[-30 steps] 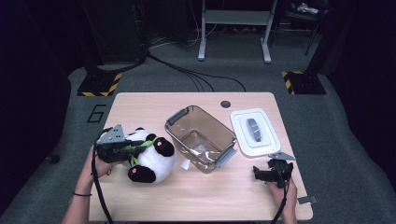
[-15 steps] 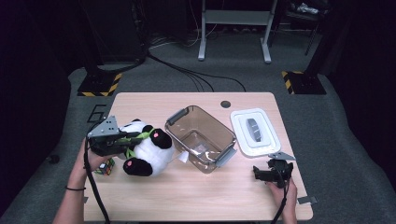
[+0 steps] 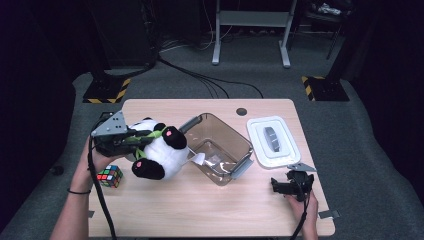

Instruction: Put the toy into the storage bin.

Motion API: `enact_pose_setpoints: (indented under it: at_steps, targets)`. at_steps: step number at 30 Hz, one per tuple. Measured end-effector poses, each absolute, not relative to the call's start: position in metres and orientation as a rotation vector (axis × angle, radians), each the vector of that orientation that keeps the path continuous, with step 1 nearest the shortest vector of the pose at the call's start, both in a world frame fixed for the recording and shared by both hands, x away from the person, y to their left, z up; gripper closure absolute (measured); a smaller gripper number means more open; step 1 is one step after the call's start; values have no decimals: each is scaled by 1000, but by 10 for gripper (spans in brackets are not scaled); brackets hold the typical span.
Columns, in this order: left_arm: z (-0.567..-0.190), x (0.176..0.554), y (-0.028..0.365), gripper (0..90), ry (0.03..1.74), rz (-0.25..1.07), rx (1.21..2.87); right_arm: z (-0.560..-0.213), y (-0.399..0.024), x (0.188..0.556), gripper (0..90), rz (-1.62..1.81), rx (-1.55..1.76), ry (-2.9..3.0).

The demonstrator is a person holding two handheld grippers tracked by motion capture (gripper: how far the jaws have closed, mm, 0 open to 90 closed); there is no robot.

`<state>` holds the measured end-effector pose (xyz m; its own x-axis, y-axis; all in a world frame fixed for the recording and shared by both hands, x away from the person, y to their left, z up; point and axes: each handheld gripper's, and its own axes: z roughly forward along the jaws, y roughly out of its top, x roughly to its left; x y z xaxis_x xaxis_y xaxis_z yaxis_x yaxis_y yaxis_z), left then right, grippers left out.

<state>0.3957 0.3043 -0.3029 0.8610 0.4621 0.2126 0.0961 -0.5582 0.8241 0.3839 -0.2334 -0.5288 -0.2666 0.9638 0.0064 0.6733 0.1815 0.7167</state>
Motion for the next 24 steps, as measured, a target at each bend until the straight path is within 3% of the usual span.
enact_pose_setpoints:
  at_steps: [24]
  targets:
    - [-261,428,252,753,246,513,2126,-529,-234,384,0,857,1535,2012]
